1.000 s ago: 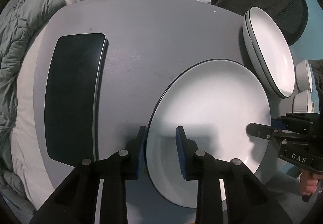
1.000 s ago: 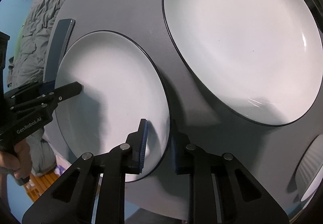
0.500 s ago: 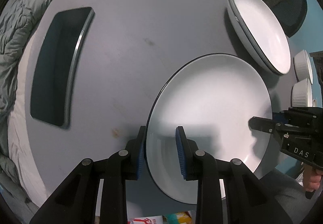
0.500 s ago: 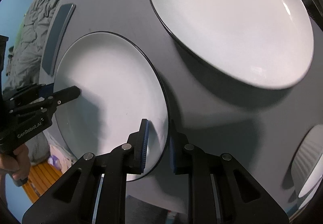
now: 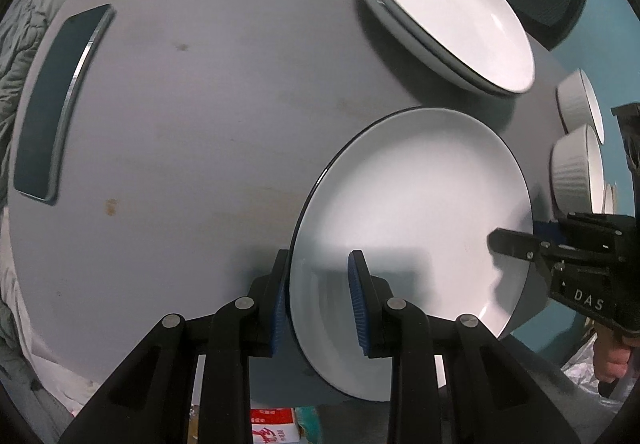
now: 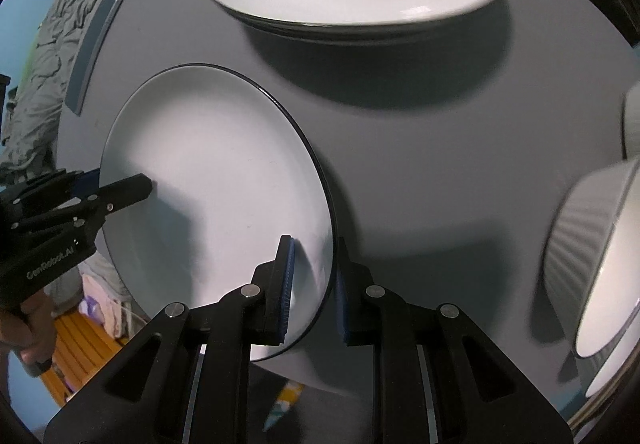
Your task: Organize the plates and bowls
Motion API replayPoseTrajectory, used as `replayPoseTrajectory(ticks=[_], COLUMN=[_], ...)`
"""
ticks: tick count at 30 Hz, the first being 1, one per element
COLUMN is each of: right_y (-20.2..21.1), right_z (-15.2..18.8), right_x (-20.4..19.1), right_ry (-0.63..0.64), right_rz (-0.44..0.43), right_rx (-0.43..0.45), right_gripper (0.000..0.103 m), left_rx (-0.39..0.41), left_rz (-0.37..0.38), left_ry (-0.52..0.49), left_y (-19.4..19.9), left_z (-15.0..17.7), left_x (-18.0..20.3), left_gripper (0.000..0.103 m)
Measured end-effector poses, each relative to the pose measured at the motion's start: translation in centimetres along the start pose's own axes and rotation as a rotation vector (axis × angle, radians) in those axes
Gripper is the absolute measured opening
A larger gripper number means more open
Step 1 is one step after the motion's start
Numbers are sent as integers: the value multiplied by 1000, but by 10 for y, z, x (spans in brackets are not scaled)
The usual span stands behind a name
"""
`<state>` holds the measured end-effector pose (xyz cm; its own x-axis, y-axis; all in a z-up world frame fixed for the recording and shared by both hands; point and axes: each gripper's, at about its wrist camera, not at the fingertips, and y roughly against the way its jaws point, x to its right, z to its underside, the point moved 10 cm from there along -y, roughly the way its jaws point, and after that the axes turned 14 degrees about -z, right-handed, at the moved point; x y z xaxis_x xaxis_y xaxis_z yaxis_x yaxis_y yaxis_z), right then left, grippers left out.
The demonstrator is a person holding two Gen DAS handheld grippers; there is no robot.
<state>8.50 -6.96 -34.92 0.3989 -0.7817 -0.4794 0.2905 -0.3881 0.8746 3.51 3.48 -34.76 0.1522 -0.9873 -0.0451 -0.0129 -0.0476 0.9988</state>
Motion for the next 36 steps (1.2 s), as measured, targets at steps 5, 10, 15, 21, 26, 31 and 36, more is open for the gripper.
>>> replayPoseTrajectory(ticks=[5, 10, 15, 21, 26, 31, 36], right_y=[6, 13, 14, 15, 16, 20, 21], right_z=[1, 0, -3, 5, 20, 27, 36], right_x=[13, 26, 30, 32, 41, 47, 52], right_ry=[-22, -61, -72, -71, -74, -85, -126], right_rz=[19, 25, 38, 41, 45, 49, 33], right_rx=[30, 59, 68, 78, 95, 121, 149], right_gripper=[18, 18, 18, 19, 19, 19, 19], left_rx=[-10, -15, -21, -25, -29, -36, -36], left_rz=[27, 37, 42, 44, 38, 27, 19], left_ry=[-6, -29, -42, -55, -82, -94, -110], left_y=[4, 10, 8, 7, 6, 4, 5], left_z=[4, 9, 7, -5, -19, -19, -20], left_x=[25, 50, 55, 55, 62, 72, 78], left_gripper=[28, 28, 28, 28, 28, 28, 28])
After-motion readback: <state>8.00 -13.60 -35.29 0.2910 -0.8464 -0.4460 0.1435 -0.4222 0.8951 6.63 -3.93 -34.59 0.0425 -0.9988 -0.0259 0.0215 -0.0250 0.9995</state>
